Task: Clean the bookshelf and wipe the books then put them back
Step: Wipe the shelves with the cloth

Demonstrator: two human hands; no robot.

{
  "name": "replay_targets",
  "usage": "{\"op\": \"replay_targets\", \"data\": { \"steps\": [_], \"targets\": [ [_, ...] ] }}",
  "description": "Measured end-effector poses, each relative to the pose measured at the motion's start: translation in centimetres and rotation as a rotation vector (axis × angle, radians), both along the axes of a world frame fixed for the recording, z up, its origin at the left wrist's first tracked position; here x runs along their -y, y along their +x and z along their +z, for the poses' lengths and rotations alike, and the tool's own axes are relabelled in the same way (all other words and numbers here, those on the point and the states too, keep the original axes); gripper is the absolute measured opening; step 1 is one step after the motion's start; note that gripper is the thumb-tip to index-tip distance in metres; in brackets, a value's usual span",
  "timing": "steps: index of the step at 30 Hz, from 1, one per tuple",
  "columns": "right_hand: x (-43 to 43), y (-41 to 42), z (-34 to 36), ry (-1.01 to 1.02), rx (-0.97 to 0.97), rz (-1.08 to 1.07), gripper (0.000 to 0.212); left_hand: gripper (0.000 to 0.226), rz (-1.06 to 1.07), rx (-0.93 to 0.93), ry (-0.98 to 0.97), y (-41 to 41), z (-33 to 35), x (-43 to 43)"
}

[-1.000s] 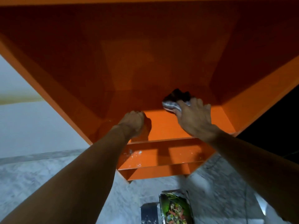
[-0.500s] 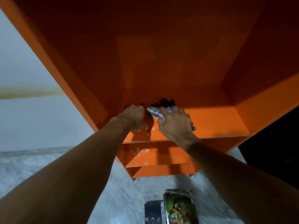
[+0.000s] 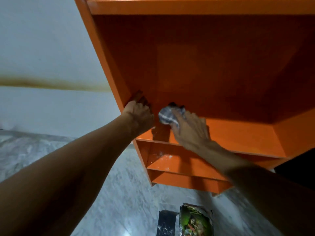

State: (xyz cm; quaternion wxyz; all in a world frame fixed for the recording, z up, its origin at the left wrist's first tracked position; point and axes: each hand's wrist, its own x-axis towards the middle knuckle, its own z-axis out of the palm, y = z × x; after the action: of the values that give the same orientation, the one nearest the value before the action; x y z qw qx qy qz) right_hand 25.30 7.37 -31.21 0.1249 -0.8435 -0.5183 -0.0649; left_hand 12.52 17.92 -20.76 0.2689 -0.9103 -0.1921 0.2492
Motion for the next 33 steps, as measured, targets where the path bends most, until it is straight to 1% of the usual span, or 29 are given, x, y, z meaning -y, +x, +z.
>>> {"op": "replay_targets", "data": {
  "steps": [2, 3, 4, 5, 7, 10, 11, 13, 14, 15, 17, 18, 19, 21, 22, 24, 26, 27, 29, 31, 32, 33],
  "targets": [
    [-2.0, 2.1, 0.2, -0.19, -0.1, -0.127, 0.049, 0.053, -0.031, -0.037, 0.101, -0.7, 0.9, 0.6],
    [-2.7, 2.5, -0.3, -0.281, -0.136, -0.168, 0.05, 0.055, 0.0, -0.082, 0.145, -1.2, 0.8, 0.7],
    [-3.3, 2.6, -0.8, -0.35, -0.163, -0.188, 0.051, 0.056, 0.023, -0.13, 0.179, -1.6, 0.6, 0.7],
    [-4.0, 2.5, -1.2, -0.363, -0.161, -0.19, 0.051, 0.056, 0.026, -0.178, 0.219, -1.9, 0.2, 0.6],
    [-5.6, 1.7, -1.4, -0.329, -0.167, -0.148, 0.049, 0.052, 0.019, -0.202, 0.232, -2.0, 0.0, 0.5],
    [-8.1, 0.2, -1.1, -0.292, -0.203, -0.074, 0.041, 0.058, 0.009, -0.129, 0.191, -1.9, 0.0, 0.5],
    [-8.8, -0.2, -1.2, -0.272, -0.182, -0.02, 0.043, 0.06, 0.006, -0.115, 0.196, -1.9, 0.1, 0.6],
    [-9.8, -1.0, -1.6, -0.198, -0.136, 0.111, 0.057, 0.061, -0.018, -0.105, 0.196, -2.0, 0.2, 0.6],
    [-10.1, -1.2, -1.8, -0.185, -0.145, 0.136, 0.062, 0.06, -0.021, -0.097, 0.194, -2.1, 0.1, 0.6],
    [-10.0, -1.5, -1.8, -0.185, -0.15, 0.135, 0.06, 0.059, -0.021, -0.109, 0.197, -2.2, 0.1, 0.6],
    [-9.3, -2.0, -1.8, -0.232, -0.108, 0.131, 0.043, 0.051, -0.019, -0.111, 0.195, -2.4, 0.0, 0.4],
    [-8.6, -2.2, -1.9, -0.224, -0.079, 0.147, 0.036, 0.047, -0.012, -0.106, 0.188, -2.4, -0.2, 0.3],
    [-7.9, -2.6, -2.0, -0.173, -0.074, 0.181, 0.034, 0.044, -0.008, -0.098, 0.18, -2.5, -0.3, 0.2],
    [-6.4, -3.4, -2.4, -0.048, -0.136, 0.263, 0.044, 0.042, -0.009, -0.1, 0.177, -2.5, -0.5, 0.0],
    [-5.7, -4.0, -2.8, -0.018, -0.153, 0.3, 0.045, 0.043, -0.016, -0.108, 0.185, -2.5, -0.5, -0.1],
    [-4.5, -5.2, -3.3, -0.035, -0.097, 0.34, 0.038, 0.045, -0.039, -0.105, 0.2, -2.6, -0.4, -0.2],
    [-3.5, -6.0, -3.5, -0.037, -0.021, 0.37, 0.038, 0.05, -0.063, -0.096, 0.215, -2.7, -0.3, -0.1],
    [-3.1, -6.3, -3.1, -0.039, -0.029, 0.408, 0.038, 0.051, -0.075, -0.101, 0.222, -2.8, -0.4, -0.1],
    [-1.9, -6.8, -1.9, -0.117, -0.137, 0.562, 0.03, 0.052, -0.087, -0.102, 0.235, -2.9, -0.7, -0.2],
    [-0.4, -7.7, -0.9, -0.278, -0.295, 0.732, 0.021, 0.058, -0.081, -0.093, 0.237, -3.0, -0.9, -0.3],
    [0.3, -8.3, -0.6, -0.333, -0.354, 0.75, 0.019, 0.059, -0.078, -0.086, 0.227, -3.0, -1.0, -0.4],
    [0.9, -8.8, -0.6, -0.344, -0.398, 0.721, 0.019, 0.059, -0.082, -0.077, 0.22, -3.1, -1.2, -0.5]
  ]
}}
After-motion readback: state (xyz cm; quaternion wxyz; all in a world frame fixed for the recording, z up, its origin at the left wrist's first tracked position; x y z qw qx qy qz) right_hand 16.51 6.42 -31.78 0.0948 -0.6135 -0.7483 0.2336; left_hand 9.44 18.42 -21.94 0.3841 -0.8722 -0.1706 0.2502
